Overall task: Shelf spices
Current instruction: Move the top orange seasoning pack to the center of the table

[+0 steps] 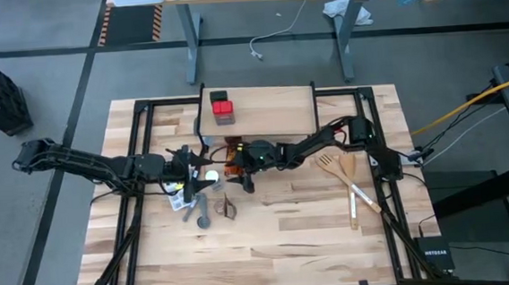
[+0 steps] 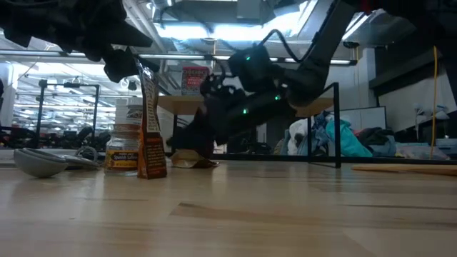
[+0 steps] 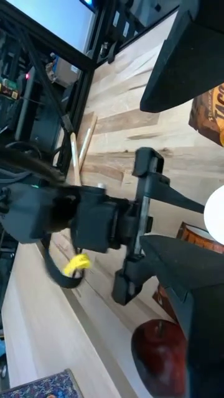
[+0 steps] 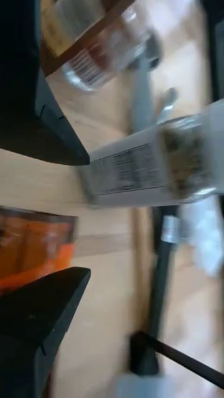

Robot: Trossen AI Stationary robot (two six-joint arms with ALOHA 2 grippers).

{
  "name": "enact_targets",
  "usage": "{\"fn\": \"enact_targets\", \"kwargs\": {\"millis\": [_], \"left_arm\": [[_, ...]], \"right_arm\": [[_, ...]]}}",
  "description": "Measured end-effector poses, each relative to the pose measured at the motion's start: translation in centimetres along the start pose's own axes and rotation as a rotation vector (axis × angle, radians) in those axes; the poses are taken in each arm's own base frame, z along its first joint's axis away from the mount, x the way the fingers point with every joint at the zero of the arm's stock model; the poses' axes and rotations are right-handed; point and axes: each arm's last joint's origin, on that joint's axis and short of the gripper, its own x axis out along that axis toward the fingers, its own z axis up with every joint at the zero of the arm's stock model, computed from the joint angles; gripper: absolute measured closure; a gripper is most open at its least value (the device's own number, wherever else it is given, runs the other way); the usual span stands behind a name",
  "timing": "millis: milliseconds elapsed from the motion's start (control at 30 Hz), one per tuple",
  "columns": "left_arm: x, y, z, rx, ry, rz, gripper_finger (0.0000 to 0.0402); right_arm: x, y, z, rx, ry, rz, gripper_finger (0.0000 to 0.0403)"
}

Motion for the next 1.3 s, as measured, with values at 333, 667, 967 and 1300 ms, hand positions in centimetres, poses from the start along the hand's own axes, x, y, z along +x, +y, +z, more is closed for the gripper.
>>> {"fn": "enact_targets", "kwargs": {"millis": [333,667,967,1300], "left_arm": [[-0.1,-0.5,-0.1,0.018,0.006,-0.029,0.0070],[-0.2,-0.8,-0.2,0.023,0.009,-0.046,0.0070],[-0.2,-0.8,-0.2,0.040,0.007,-0.047,0.0070],[-0.2,-0.8,-0.2,0.037,0.006,-0.047,0.0070]], "right_arm": [[0.4,0.0,-0.9,0.030,0.115,0.000,0.0116],[0.8,2.8,-1.4,0.067,0.186,0.075,0.0116],[0.5,4.6,-1.7,0.081,0.270,0.121,0.0116],[-1.5,4.9,-2.9,0.128,0.324,0.131,0.0116]]}}
